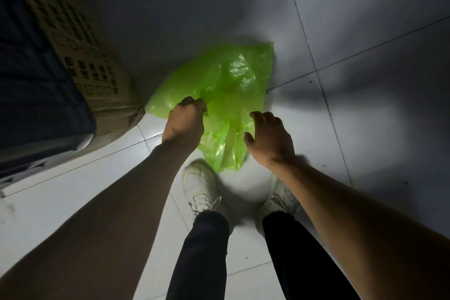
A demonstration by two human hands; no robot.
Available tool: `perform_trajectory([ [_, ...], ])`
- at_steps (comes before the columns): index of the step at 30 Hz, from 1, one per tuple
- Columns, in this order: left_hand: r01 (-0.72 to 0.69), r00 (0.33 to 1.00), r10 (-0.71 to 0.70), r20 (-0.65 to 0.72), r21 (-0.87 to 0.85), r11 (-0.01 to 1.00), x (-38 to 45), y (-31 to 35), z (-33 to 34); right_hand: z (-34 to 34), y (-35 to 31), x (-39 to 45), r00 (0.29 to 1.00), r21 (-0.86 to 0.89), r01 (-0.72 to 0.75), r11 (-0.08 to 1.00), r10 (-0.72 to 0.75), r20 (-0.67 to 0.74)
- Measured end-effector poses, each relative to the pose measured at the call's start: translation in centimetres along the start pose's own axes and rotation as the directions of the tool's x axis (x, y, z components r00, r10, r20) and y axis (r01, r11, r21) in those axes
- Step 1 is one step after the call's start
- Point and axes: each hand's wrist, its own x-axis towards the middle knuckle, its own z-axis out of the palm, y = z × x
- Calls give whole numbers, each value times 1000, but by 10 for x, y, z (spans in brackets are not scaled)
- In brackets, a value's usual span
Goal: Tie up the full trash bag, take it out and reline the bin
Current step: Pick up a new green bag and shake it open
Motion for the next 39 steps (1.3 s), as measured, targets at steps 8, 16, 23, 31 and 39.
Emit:
perform_trajectory([
  [8, -94, 995, 93, -48, -37, 995, -41, 67, -84, -81, -15, -72, 1000, 77, 4, 997, -2, -22],
  [16, -180, 981, 179, -71, -9, 984, -108, 162, -205, -194, -49, -162, 999, 252, -21, 967, 30, -29],
  [23, -210, 973, 210, -99, 19, 978, -171, 234, -327, -304, -74, -239, 991, 301, 36, 953, 6, -136],
  [31, -202, 942, 204, -266, 33, 979, -249, 294, -461, -416, -126, -321, 960, 342, 198, 918, -111, -258],
  [39, -161, 894, 152, -421, 14, 987, -336, 306, -538, -482, -172, -389, 948, 352, 241, 905, -143, -284],
])
